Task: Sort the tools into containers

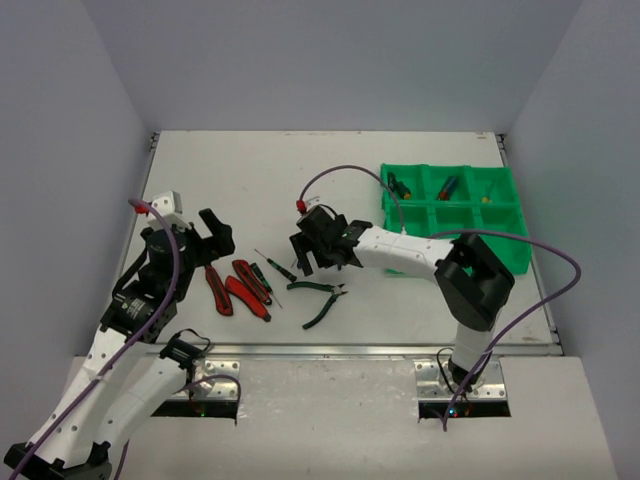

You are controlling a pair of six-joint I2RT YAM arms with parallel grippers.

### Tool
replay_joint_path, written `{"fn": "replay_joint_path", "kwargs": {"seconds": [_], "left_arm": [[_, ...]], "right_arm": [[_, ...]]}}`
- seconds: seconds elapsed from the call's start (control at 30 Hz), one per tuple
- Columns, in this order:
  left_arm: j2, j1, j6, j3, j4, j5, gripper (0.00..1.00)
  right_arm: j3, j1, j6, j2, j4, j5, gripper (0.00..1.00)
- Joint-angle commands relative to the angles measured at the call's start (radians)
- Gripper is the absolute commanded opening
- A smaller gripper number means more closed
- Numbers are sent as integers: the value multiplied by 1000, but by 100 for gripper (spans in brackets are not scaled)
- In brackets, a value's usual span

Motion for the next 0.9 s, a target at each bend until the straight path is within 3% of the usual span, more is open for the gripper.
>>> {"fn": "replay_joint_path", "kwargs": {"seconds": [0.0, 0.23, 0.3, 0.43, 0.77, 0.87], "left_arm": [[4, 20, 12, 6, 38, 16, 100], [10, 20, 20, 3, 49, 41, 100], [14, 20, 21, 2, 49, 49, 100], [14, 20, 23, 1, 51, 56, 100], [12, 18, 27, -2, 55, 72, 100], [13, 19, 29, -1, 60, 78, 100]], "right_arm": [[71, 10, 39, 18, 16, 109, 99], [95, -32, -64, 71, -21, -30, 94], [105, -51, -90, 95, -25, -56, 87], [119, -123, -101, 143, -24, -128, 62], [161, -171, -139, 269, -40, -98, 45], [156, -174, -138, 273, -40, -134, 27]]}}
